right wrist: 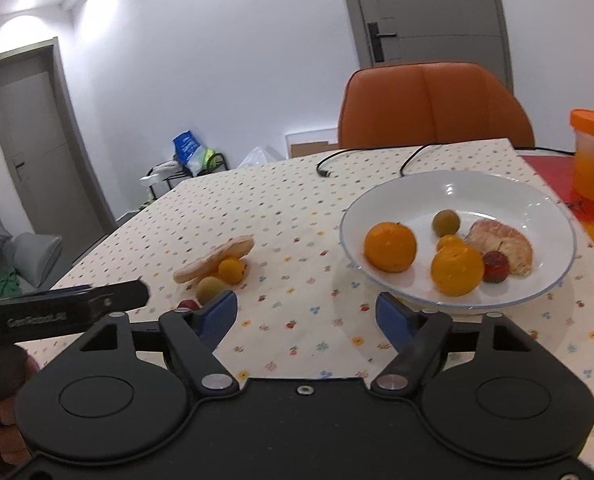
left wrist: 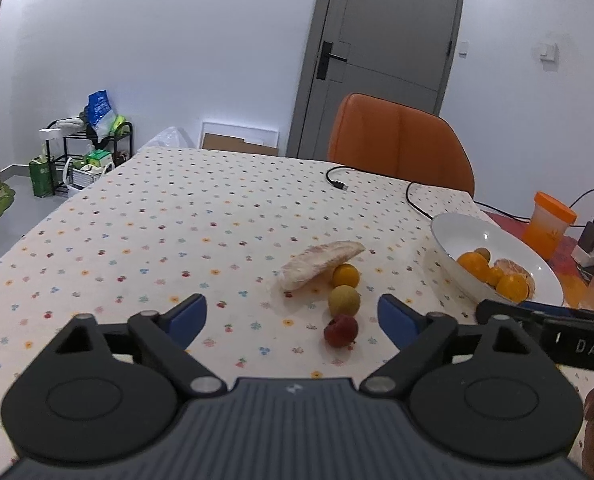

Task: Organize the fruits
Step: 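Move both open tools back toward the fruit pile, then grasp the red plum with the left tool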

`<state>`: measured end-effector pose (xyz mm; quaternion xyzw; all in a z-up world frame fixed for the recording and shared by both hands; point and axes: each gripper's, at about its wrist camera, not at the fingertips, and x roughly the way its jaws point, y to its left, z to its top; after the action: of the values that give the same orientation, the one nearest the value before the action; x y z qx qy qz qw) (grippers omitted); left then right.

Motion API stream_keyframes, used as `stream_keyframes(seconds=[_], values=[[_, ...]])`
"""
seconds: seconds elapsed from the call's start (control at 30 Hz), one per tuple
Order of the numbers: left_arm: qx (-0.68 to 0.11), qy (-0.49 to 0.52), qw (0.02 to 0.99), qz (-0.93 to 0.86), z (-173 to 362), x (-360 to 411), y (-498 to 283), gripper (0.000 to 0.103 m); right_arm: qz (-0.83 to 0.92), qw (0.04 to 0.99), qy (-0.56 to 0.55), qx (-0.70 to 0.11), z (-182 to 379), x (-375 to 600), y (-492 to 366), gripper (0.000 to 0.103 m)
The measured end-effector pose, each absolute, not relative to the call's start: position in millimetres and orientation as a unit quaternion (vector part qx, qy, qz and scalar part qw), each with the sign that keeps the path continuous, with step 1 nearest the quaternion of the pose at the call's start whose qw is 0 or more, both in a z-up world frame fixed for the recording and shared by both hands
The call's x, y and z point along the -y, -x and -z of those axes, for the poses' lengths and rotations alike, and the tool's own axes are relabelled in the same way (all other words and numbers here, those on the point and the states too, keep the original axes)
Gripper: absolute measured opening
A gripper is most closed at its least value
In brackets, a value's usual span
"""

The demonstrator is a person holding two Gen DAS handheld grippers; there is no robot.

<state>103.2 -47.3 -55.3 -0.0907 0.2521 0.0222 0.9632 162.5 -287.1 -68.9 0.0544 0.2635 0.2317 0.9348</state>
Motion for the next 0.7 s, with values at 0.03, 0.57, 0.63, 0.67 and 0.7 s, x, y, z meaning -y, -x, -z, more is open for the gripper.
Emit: stream_keyframes(seconds=[0.03,0.57,0.63,0.67,0.7], values=[[-0.254,0.091,0.963,-0.019,56,49,-105,0.087,-0.233,0.934,-0.053,-0.265,70,286,-163,0.075],[-0.294,0.096,0.951,0.016,79,64,-135,0.047,-0.252,0.923,-0.053,-0.286,83,286,-178,0.063],[-0.301,0.100,0.948,0.023,83,64,-139,0.038,-0.253,0.922,-0.054,-0.289,84,287,-181,0.062],[-0.301,0.101,0.948,0.024,84,65,-140,0.032,-0.254,0.921,-0.054,-0.290,85,287,-181,0.062],[-0.298,0.096,0.950,0.023,85,66,-140,0.029,-0.255,0.920,-0.053,-0.291,86,286,-182,0.062]])
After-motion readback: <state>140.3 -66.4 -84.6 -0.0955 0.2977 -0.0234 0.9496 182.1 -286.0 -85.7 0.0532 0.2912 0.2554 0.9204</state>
